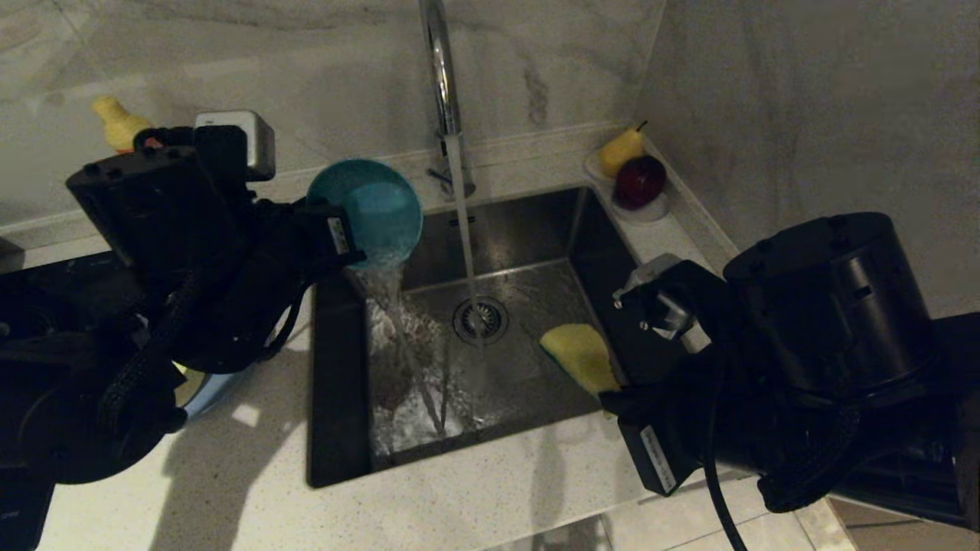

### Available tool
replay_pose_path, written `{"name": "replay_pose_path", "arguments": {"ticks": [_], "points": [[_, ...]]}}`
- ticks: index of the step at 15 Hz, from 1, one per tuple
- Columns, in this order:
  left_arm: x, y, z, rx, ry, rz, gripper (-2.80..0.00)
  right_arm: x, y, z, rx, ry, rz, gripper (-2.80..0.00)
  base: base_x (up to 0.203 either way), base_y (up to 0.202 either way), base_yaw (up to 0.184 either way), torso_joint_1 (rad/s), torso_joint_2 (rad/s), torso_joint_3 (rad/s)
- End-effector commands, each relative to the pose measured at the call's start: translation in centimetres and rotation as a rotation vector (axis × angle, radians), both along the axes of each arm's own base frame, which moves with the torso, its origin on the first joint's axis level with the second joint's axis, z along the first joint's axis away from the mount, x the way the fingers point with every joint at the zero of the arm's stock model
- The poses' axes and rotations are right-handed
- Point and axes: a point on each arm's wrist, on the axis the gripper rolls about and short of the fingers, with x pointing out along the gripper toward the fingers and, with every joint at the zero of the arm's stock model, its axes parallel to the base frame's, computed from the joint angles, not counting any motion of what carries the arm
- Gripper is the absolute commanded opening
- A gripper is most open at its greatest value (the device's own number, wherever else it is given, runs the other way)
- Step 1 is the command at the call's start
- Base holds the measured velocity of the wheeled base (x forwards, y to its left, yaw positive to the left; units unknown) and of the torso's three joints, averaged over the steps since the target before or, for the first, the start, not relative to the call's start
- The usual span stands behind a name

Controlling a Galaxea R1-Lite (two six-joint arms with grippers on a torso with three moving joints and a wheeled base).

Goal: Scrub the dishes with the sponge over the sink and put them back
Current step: Wash the bowl

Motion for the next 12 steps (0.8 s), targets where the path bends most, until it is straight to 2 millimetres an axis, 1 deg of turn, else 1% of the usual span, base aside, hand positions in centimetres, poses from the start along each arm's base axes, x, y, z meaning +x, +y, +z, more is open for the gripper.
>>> {"name": "replay_pose_path", "arguments": {"ticks": [1,3,5,8,10,12], "points": [[-1.0,0.5,0.0,-0.027,-0.074,-0.006,-2.80,0.1,0.2,-0.3,-0.011,0.007,-0.001,-2.80,0.000,0.000,0.000,0.000,0.00,0.000],[-2.2,0.9,-0.1,0.000,-0.115,-0.092,-2.80,0.1,0.2,-0.4,-0.009,0.010,-0.002,-2.80,0.000,0.000,0.000,0.000,0.00,0.000],[-3.2,1.2,0.4,0.003,-0.182,-0.141,-2.80,0.1,0.2,-0.4,-0.006,0.014,-0.002,-2.80,0.000,0.000,0.000,0.000,0.00,0.000],[-3.7,1.5,0.9,0.043,-0.222,-0.125,-2.80,0.1,0.2,-0.4,-0.003,0.017,0.000,-2.80,0.000,0.000,0.000,0.000,0.00,0.000],[-4.4,1.8,1.2,0.035,-0.274,-0.123,-2.80,0.1,0.3,-0.5,0.000,0.023,0.008,-2.80,0.000,0.000,0.000,0.000,0.00,0.000],[-4.9,2.0,1.1,0.040,-0.293,-0.132,-2.80,0.2,0.5,-0.5,0.001,0.030,0.020,-2.80,0.000,0.000,0.000,0.000,0.00,0.000]]}}
